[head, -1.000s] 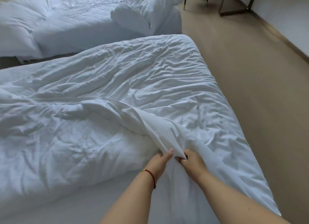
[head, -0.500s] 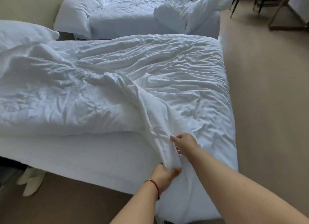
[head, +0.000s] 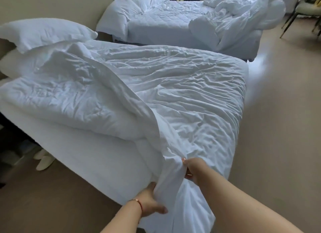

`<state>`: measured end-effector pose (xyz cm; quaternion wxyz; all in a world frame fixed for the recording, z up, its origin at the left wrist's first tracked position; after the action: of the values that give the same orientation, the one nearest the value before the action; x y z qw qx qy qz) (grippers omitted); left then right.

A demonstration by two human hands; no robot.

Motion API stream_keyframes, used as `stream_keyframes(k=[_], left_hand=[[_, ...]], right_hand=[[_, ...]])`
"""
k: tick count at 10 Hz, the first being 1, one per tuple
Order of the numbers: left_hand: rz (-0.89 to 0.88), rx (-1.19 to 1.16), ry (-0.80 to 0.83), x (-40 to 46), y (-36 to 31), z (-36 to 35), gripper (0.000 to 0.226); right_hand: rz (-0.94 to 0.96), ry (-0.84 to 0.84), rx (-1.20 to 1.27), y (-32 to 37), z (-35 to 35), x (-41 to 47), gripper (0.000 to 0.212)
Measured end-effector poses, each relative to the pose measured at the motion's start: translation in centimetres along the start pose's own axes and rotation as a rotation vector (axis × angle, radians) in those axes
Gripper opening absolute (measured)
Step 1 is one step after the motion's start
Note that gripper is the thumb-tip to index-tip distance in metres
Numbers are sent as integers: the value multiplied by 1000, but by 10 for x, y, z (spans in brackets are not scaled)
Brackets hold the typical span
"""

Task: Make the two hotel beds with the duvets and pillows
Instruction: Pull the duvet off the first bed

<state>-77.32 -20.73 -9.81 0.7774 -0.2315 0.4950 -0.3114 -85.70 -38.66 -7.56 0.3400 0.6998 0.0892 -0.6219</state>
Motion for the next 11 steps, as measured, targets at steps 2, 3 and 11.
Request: stream_keyframes(k=[2, 3, 11], left_hand=[[265, 309, -11, -26, 22, -59, 59], [319, 246, -107, -40, 13, -81, 52], [162, -490, -628, -70, -184, -262, 54]], right_hand=[[-43, 121, -135, 9, 1, 16, 32], [-25, 168, -207, 3, -7, 10, 40], [287, 192, -1058, -59, 138, -82, 23]])
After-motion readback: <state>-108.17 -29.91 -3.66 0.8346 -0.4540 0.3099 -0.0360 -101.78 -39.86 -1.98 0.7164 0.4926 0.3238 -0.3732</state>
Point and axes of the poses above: each hand's wrist, its own x-axis towards the middle knuckle, its own z-axis out of the back of the hand, y = z × x, the point moved 5 cm from there along x, towards the middle knuckle, and after that the axes turned 12 degrees about -z, right-handed, at the moved point
